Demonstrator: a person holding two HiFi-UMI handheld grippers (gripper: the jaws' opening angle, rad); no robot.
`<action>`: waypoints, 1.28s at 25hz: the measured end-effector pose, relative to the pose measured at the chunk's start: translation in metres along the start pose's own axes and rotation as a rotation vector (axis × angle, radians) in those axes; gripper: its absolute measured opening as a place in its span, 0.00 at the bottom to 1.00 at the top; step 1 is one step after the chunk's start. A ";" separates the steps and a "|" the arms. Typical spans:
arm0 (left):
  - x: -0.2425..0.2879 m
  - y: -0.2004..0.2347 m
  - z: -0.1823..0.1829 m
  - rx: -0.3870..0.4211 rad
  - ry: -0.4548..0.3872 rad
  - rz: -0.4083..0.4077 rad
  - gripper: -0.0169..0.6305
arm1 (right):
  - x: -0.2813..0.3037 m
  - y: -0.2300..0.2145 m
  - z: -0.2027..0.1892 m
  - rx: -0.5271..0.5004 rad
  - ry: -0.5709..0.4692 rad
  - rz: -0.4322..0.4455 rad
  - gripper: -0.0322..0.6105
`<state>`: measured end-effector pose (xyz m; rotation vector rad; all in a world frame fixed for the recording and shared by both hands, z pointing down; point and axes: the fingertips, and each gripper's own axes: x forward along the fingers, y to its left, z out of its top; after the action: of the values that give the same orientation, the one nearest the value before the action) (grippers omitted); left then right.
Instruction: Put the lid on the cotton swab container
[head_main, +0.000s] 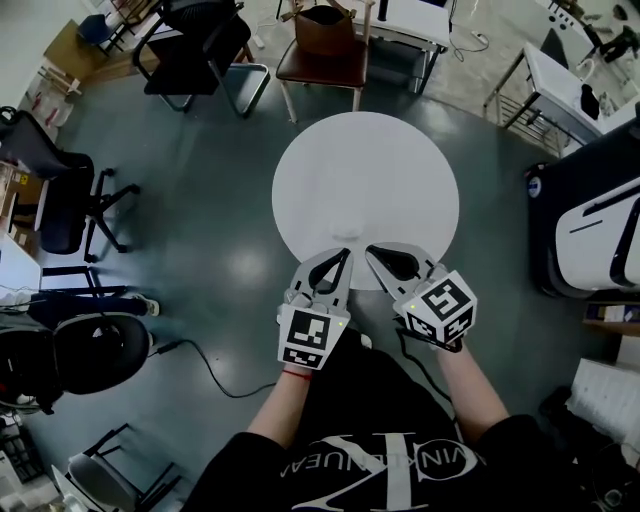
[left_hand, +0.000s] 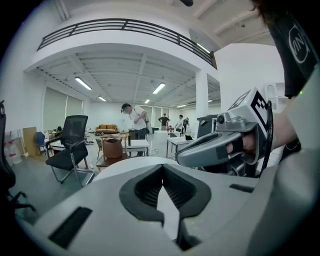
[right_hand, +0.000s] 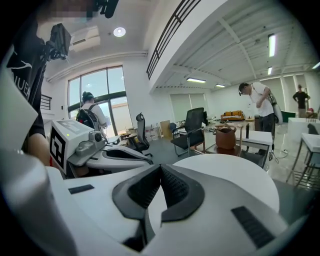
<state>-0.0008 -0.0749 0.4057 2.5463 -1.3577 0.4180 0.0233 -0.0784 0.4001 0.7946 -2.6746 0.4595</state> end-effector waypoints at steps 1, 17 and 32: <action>-0.004 -0.005 0.003 0.000 -0.008 0.002 0.04 | -0.006 0.004 0.002 -0.006 -0.008 0.002 0.05; -0.064 -0.042 0.047 -0.054 -0.132 0.051 0.04 | -0.068 0.055 0.036 -0.078 -0.122 0.001 0.05; -0.104 -0.057 0.088 -0.078 -0.216 0.041 0.04 | -0.102 0.091 0.070 -0.124 -0.182 0.010 0.06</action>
<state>0.0043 0.0077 0.2835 2.5633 -1.4691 0.0959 0.0388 0.0152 0.2790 0.8228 -2.8415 0.2306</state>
